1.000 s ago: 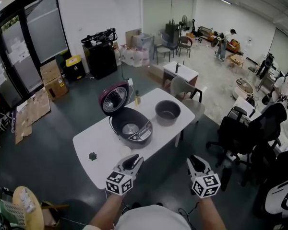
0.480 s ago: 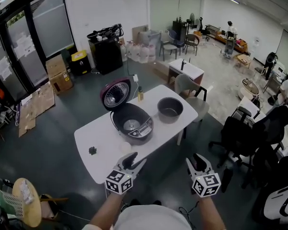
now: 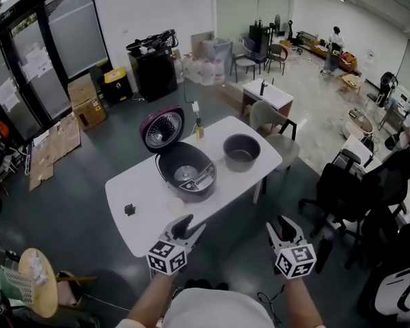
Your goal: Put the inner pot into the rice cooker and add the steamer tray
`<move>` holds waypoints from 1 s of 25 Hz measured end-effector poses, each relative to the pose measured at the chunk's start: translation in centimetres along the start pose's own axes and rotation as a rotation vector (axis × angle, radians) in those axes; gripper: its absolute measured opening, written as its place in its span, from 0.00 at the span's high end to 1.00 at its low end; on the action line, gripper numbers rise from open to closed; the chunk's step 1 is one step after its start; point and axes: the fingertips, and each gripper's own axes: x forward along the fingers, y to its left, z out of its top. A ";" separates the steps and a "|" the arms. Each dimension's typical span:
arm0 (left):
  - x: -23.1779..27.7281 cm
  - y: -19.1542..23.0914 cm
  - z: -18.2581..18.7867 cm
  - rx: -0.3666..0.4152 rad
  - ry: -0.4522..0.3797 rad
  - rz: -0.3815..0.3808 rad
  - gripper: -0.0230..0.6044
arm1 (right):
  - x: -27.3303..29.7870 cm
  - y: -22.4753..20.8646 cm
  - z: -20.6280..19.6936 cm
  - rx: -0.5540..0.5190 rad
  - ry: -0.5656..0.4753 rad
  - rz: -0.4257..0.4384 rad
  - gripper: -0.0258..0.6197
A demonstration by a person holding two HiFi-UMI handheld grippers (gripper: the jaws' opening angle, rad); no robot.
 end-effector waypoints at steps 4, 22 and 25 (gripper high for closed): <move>0.4 0.0 -0.1 -0.007 0.003 0.004 0.61 | 0.3 -0.1 -0.1 0.000 0.006 0.010 0.68; 8.1 6.1 1.8 -0.027 0.048 -0.038 0.61 | 9.0 -3.8 0.9 0.028 0.045 -0.029 0.68; 10.5 8.0 2.7 -0.018 0.060 -0.052 0.61 | 11.9 -4.9 1.6 0.032 0.053 -0.041 0.68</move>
